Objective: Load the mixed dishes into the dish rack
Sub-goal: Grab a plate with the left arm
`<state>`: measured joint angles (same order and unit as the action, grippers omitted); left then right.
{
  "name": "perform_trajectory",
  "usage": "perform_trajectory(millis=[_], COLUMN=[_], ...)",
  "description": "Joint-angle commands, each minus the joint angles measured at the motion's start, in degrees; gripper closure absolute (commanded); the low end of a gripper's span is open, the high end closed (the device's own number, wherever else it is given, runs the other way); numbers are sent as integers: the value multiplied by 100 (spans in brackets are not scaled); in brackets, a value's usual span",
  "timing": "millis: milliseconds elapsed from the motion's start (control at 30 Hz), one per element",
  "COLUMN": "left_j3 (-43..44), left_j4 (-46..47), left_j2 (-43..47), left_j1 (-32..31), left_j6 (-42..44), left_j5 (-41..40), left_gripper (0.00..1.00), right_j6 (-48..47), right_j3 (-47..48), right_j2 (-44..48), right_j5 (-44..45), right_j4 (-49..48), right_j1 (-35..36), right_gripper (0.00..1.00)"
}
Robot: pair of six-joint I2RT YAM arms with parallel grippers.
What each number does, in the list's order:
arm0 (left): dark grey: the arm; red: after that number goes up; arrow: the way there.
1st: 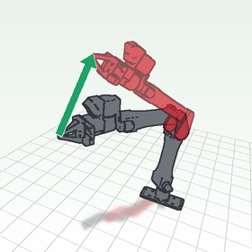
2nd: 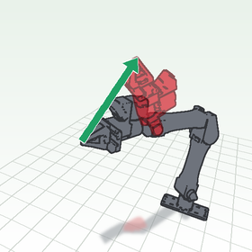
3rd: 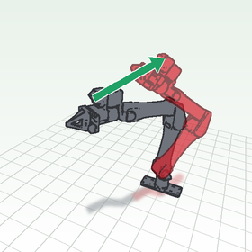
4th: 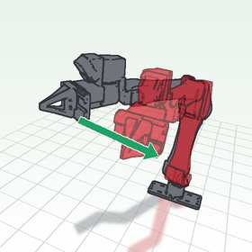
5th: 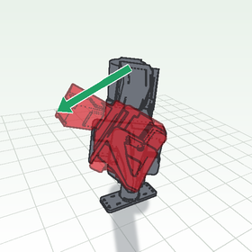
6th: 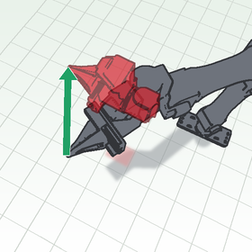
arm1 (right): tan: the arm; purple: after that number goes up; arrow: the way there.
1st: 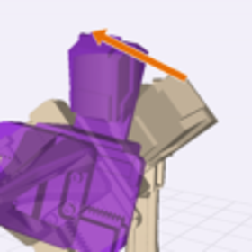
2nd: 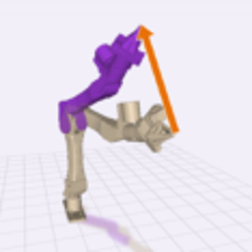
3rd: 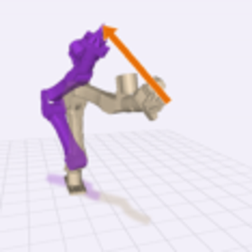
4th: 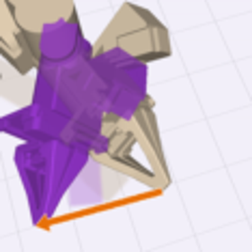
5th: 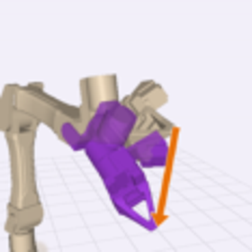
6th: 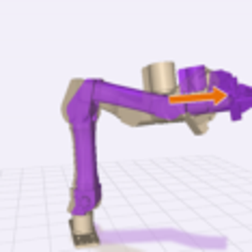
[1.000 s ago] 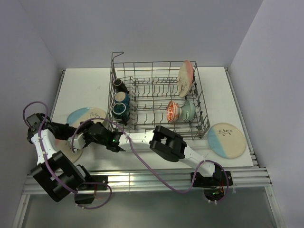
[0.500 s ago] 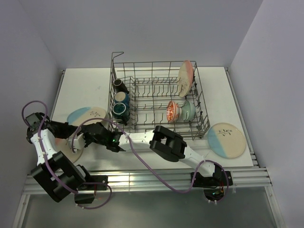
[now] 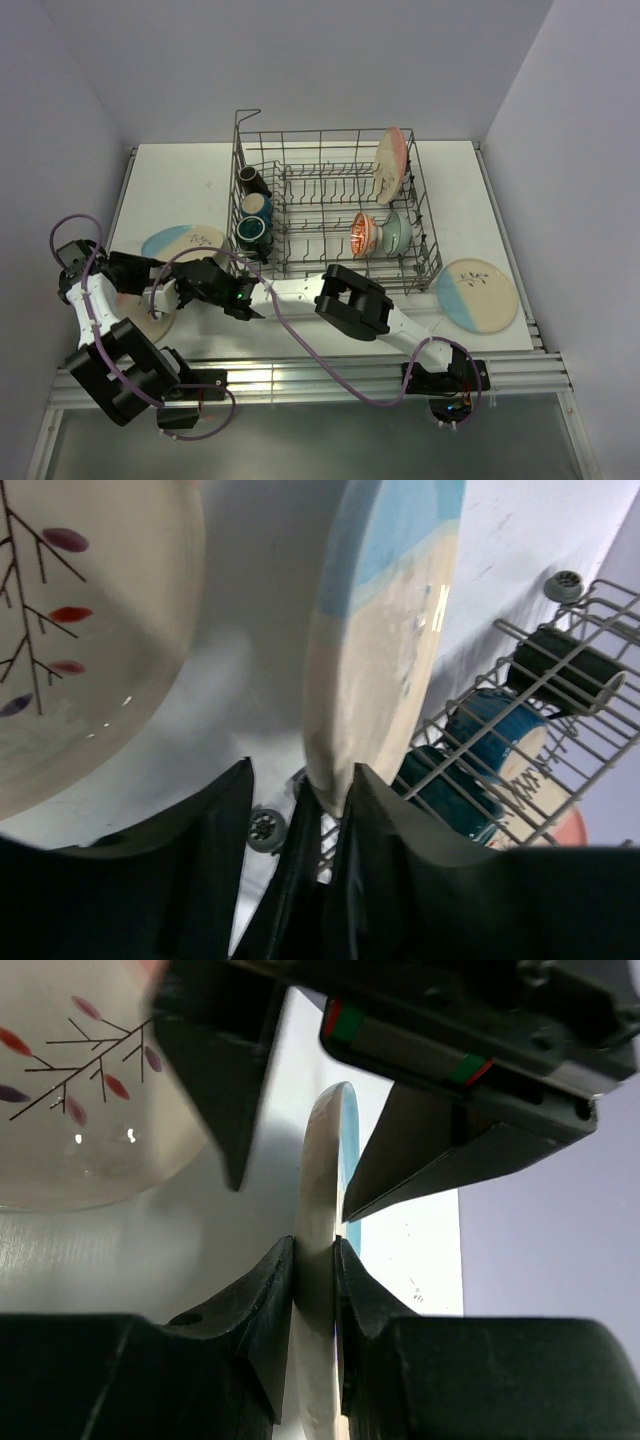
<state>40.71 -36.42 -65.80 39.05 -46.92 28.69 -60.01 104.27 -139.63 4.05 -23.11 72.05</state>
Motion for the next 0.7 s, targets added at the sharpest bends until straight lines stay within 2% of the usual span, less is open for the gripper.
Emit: perform_trajectory(millis=[0, 400, 667], left_j3=[-107, -63, -151], left_j4=[83, 1110, 1849], left_j2=[111, -600, -1083], left_j1=[42, 50, 42], left_j6=[183, 192, 16], left_j5=[50, 251, 594], left_gripper=[48, 41, 41], right_j6=[-46, 68, 156], right_j3=[-249, -460, -539], right_j2=[-3, 164, 217], right_j5=[175, 78, -1], right_j4=[-633, -765, -791], right_j1=[-130, -130, -112], right_gripper=[98, 99, 100])
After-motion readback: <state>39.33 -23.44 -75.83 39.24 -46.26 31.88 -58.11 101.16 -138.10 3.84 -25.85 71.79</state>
